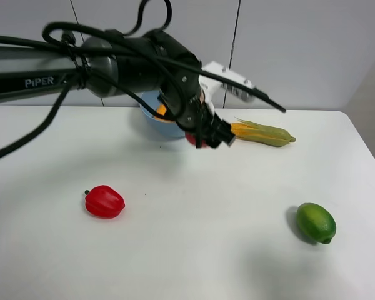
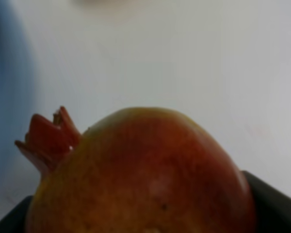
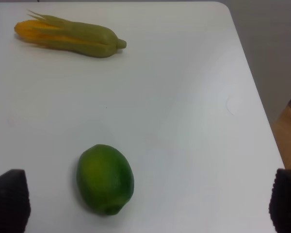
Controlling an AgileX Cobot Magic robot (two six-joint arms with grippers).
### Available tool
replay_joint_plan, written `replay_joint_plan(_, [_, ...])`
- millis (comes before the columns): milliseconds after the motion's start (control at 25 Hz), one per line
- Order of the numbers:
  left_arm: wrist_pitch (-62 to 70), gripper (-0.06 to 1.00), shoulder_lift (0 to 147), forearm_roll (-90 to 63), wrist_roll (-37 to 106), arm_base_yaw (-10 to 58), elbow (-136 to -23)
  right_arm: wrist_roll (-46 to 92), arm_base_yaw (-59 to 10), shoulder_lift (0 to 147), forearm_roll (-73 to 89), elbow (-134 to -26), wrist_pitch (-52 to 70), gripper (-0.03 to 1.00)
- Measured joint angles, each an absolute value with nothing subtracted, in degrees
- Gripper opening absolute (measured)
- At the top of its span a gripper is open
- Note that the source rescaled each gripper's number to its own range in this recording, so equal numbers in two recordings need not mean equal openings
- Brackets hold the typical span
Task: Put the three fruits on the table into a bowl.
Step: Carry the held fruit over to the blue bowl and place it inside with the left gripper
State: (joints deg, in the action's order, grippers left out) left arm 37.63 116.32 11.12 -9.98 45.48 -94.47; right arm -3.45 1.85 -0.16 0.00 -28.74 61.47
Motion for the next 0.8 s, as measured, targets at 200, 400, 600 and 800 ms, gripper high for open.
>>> replay_joint_plan(200, [22.58,0.10,117.83,14.20,-9.28,38.72,-97.61,-3.45,1.85,-0.16,-0.32,-28.74,61.47,1.00])
replay_joint_plan(400, [11.76,0.10,121.79,14.25,-9.13,32.40,-97.68,-3.45,1.85,-0.16,0.00,-28.74,61.47,1.00])
replay_joint_plan(600, [5.25,0.10,126.73,14.20,-9.52,28.52,-97.74,-3.45,1.85,-0.16,0.00,-28.74,61.47,1.00])
replay_joint_plan(800, [4.20,0.10,129.22,12.89,-9.56,26.97,-97.74,-3.45,1.85,-0.16,0.00,-28.74,61.47,1.00])
